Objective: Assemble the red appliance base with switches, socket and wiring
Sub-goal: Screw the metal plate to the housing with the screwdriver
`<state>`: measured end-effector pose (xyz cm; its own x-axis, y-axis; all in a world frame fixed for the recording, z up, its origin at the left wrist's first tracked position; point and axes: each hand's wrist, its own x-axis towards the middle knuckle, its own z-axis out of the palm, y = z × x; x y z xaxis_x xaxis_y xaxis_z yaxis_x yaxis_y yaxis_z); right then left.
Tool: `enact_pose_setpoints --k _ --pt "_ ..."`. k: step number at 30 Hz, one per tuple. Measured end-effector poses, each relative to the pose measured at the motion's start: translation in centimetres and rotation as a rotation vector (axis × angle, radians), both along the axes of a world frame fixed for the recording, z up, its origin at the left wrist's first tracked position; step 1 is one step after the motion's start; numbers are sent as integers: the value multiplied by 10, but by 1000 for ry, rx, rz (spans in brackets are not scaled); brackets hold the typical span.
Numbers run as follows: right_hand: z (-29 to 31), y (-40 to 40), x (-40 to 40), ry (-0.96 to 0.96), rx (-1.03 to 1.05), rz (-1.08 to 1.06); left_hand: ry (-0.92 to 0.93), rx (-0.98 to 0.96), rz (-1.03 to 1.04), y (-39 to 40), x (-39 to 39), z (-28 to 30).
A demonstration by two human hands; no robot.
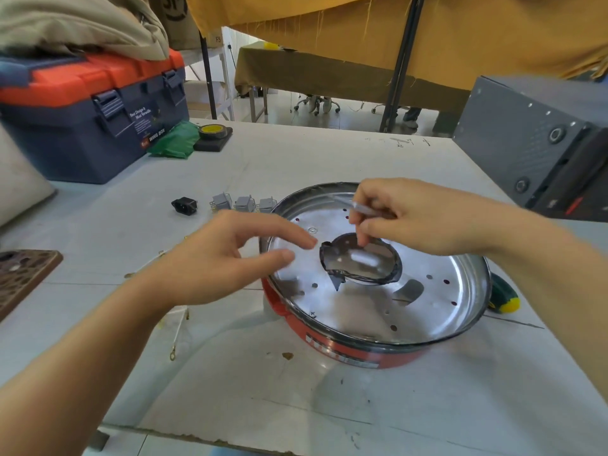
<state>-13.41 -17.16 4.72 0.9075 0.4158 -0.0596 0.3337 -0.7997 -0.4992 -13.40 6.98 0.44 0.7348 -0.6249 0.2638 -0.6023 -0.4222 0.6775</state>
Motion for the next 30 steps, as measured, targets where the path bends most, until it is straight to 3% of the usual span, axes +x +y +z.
enact_pose_setpoints --k 5,8,15,30 --pt "-15 8 2 26 -37 -54 -23 -111 345 21 22 -5" --pt "-20 8 2 176 -57 -37 -8 32 501 34 36 -13" --pt "-27 8 2 267 -76 -116 37 218 576 33 64 -35" --pt "-32 17 -6 244 -72 -186 -45 163 673 25 86 -61"
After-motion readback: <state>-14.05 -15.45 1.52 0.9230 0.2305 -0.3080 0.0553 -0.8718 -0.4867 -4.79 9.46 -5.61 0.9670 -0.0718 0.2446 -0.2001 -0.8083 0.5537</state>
